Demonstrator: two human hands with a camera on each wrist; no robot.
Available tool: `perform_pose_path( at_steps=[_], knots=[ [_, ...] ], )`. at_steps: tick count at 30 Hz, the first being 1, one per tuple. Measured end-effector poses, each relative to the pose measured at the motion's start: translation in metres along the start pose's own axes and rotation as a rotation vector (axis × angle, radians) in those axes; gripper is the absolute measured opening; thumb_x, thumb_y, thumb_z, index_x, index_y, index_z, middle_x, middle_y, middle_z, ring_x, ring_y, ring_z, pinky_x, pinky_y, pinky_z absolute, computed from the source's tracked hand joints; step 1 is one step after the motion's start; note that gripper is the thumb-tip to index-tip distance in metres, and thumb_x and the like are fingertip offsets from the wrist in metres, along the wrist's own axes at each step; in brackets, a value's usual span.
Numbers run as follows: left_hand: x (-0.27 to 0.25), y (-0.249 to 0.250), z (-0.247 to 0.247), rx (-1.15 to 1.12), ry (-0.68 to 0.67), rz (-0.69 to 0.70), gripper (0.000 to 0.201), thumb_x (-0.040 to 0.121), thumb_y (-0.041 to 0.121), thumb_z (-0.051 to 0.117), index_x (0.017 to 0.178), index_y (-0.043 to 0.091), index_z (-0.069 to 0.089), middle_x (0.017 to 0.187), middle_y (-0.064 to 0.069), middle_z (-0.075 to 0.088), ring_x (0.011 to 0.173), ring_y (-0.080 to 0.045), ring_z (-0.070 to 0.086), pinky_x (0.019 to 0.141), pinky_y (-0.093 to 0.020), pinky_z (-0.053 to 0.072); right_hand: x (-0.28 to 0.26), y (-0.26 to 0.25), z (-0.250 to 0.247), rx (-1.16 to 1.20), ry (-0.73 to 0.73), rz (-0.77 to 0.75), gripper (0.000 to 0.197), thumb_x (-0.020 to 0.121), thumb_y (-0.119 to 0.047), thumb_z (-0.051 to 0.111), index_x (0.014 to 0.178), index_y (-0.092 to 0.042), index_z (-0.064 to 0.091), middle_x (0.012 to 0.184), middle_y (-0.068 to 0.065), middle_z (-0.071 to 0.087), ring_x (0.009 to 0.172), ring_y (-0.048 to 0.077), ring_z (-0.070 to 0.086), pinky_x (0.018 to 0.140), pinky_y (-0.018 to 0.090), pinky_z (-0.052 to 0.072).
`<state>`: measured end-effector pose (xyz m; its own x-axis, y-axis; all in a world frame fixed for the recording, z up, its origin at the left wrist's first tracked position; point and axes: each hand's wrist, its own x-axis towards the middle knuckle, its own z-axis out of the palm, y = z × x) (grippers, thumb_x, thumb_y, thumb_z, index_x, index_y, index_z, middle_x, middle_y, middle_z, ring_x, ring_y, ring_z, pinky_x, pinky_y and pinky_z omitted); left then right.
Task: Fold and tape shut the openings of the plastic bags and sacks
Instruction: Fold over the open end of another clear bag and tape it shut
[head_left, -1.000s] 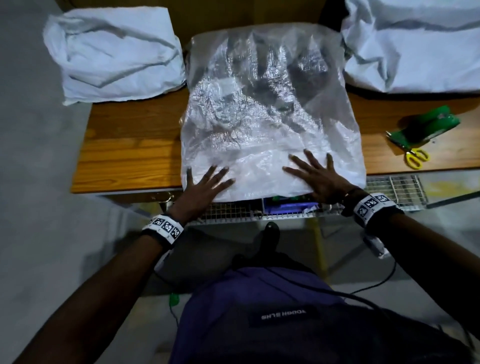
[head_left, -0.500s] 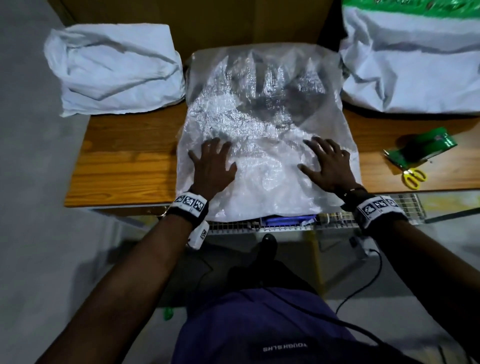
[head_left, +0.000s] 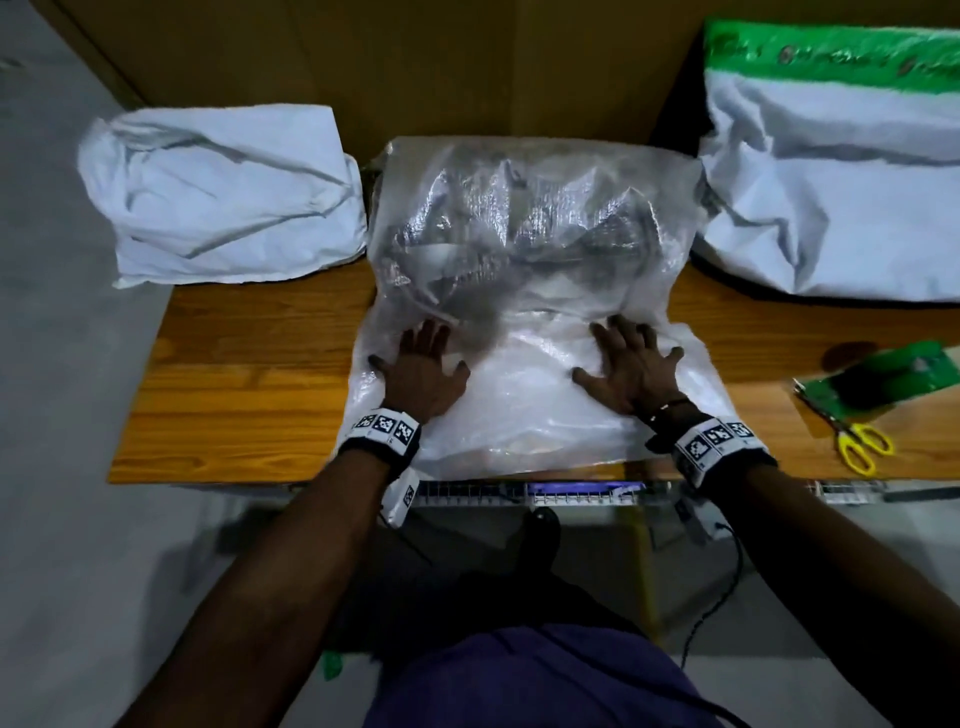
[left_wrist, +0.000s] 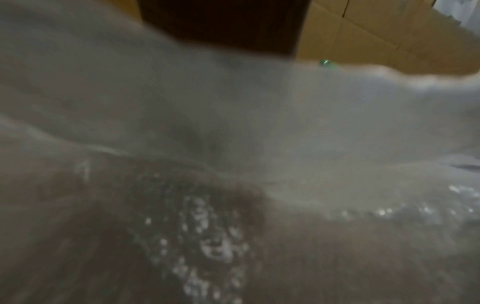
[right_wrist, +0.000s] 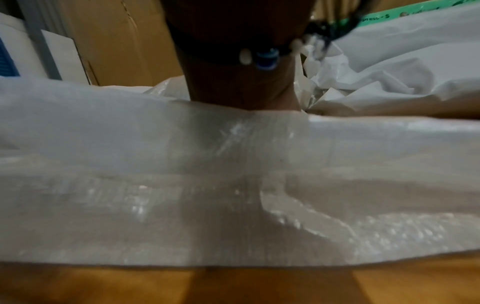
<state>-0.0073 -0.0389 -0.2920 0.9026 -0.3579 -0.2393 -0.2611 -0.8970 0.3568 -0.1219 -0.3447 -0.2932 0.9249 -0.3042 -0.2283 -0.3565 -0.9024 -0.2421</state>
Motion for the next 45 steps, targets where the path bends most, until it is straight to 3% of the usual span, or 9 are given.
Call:
perform_pose_path(
  at_steps=[7, 15, 21, 25, 31, 34, 37, 40, 45],
  knots=[
    [0.026, -0.008, 0.009, 0.008, 0.106, 0.104, 0.081, 0.091, 0.069, 0.033, 0.165, 0.035, 0.026, 0.173, 0.005, 0.021, 0.158, -0.029, 0.021, 0.107, -0.088, 0.015, 0.033, 0.005, 0.008, 0.048, 0.09, -0.032, 0.094, 0.082, -0.086, 0.038, 0.163, -0.04, 0.027, 0.173, -0.007, 0.019, 0.153, 0.029, 0.027, 0.114, 0.074, 0.021],
    [-0.026, -0.057, 0.015, 0.184, 0.178, 0.225, 0.081, 0.1, 0.074, 0.038, 0.166, 0.039, 0.008, 0.175, 0.011, 0.0, 0.162, -0.015, -0.001, 0.117, -0.079, 0.001, 0.0, 0.037, 0.025, -0.012, 0.183, -0.134, 0.083, 0.095, -0.082, 0.043, 0.164, -0.044, 0.017, 0.174, -0.016, 0.01, 0.162, 0.02, 0.008, 0.12, 0.071, 0.01],
    [-0.024, -0.056, 0.016, 0.207, 0.145, 0.214, 0.082, 0.1, 0.076, 0.036, 0.166, 0.039, 0.006, 0.175, 0.012, -0.005, 0.161, -0.013, -0.005, 0.116, -0.08, 0.002, -0.011, 0.003, 0.022, 0.074, 0.211, -0.272, 0.07, 0.105, -0.062, 0.028, 0.163, -0.022, 0.034, 0.173, 0.005, 0.023, 0.16, 0.029, 0.02, 0.12, 0.068, 0.024],
    [-0.022, -0.064, 0.015, 0.218, 0.111, 0.228, 0.082, 0.099, 0.077, 0.035, 0.166, 0.04, 0.006, 0.175, 0.011, -0.006, 0.161, -0.015, -0.005, 0.115, -0.081, 0.005, -0.049, -0.04, 0.045, 0.102, 0.108, -0.303, 0.072, 0.102, -0.071, 0.039, 0.165, -0.042, 0.02, 0.176, -0.009, -0.001, 0.163, 0.021, -0.002, 0.125, 0.064, 0.005],
    [-0.02, -0.068, 0.015, 0.202, 0.099, 0.26, 0.08, 0.1, 0.077, 0.035, 0.166, 0.042, 0.006, 0.175, 0.012, -0.004, 0.162, -0.017, -0.003, 0.118, -0.078, -0.003, -0.066, -0.027, 0.052, -0.062, 0.155, -0.293, 0.078, 0.098, -0.079, 0.038, 0.165, -0.045, 0.017, 0.176, -0.008, 0.006, 0.163, 0.023, 0.0, 0.125, 0.064, 0.009],
    [-0.029, -0.05, 0.017, 0.201, 0.175, 0.227, 0.073, 0.103, 0.057, 0.039, 0.167, 0.028, 0.018, 0.176, -0.001, 0.006, 0.162, -0.026, 0.003, 0.119, -0.077, -0.001, -0.066, -0.029, 0.056, -0.067, 0.141, -0.292, 0.078, 0.099, -0.078, 0.038, 0.165, -0.044, 0.015, 0.176, -0.007, 0.004, 0.163, 0.024, -0.001, 0.125, 0.065, 0.008],
    [-0.055, 0.022, 0.038, 0.226, 0.245, 0.331, 0.065, 0.106, 0.037, 0.032, 0.167, 0.021, 0.017, 0.175, -0.006, 0.005, 0.162, -0.029, 0.003, 0.122, -0.072, 0.006, -0.064, -0.031, 0.056, -0.085, 0.141, -0.279, 0.079, 0.099, -0.078, 0.035, 0.166, -0.043, 0.014, 0.177, -0.006, 0.003, 0.163, 0.026, -0.001, 0.124, 0.068, 0.009],
    [-0.075, 0.069, 0.075, 0.222, 0.144, 0.417, 0.061, 0.111, 0.044, 0.029, 0.168, 0.027, 0.014, 0.176, -0.001, 0.002, 0.162, -0.025, 0.0, 0.124, -0.066, 0.008, -0.064, -0.035, 0.057, -0.093, 0.148, -0.255, 0.077, 0.099, -0.079, 0.032, 0.166, -0.044, 0.013, 0.176, -0.007, 0.003, 0.163, 0.024, -0.001, 0.124, 0.07, 0.006],
    [-0.071, 0.003, 0.058, 0.225, 0.177, 0.36, 0.068, 0.108, 0.057, 0.032, 0.168, 0.031, 0.011, 0.176, 0.004, -0.001, 0.162, -0.019, -0.004, 0.126, -0.063, 0.003, -0.066, -0.035, 0.055, -0.063, 0.153, -0.245, 0.078, 0.097, -0.081, 0.036, 0.164, -0.047, 0.017, 0.176, -0.01, 0.004, 0.163, 0.02, 0.001, 0.124, 0.069, 0.003]
  ],
)
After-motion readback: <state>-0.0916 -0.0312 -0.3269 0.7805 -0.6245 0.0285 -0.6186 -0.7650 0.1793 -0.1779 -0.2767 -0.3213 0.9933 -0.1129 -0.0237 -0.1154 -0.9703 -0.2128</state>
